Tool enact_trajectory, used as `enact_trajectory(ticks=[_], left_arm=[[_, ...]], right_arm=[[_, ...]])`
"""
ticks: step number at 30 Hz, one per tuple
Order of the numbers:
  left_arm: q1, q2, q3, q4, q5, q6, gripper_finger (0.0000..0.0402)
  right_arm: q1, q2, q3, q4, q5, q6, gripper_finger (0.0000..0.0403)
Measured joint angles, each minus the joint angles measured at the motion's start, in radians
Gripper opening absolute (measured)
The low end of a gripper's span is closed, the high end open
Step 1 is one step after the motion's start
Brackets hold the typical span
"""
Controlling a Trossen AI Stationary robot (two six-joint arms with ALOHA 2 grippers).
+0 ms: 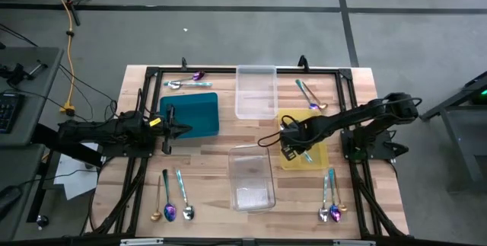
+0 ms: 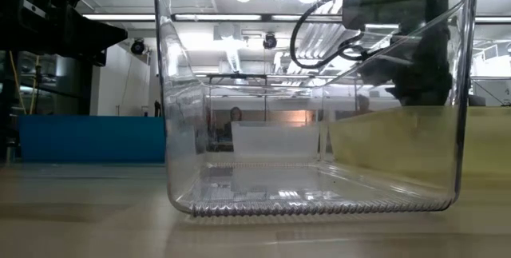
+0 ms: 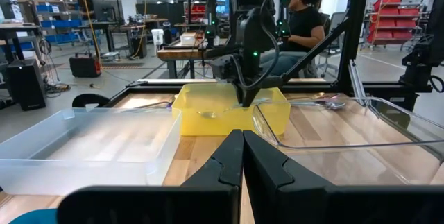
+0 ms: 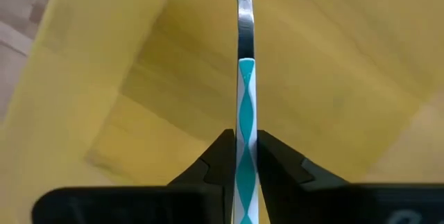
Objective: Sort silverware by color (type)
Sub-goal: Put the white spoon into the yellow bin
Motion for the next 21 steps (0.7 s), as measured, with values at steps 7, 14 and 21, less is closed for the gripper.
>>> enact_trajectory(ticks=[7,14,21], left_arm=[[0.0,0.0,0.0,0.0,0.0,0.0,0.0003],[0.0,0.0,0.0,0.0,0.0,0.0,0.0003],[0.0,0.0,0.0,0.0,0.0,0.0,0.0003]], right_arm=[[0.0,0.0,0.0,-0.001,-0.033,-0.057,0.0081],[0.0,-0.093,0.008,-0.077,-0.034,-0.149,0.0126],[0.0,-0.351,0.013,-0.101,0.066,-0.177,0.0159]])
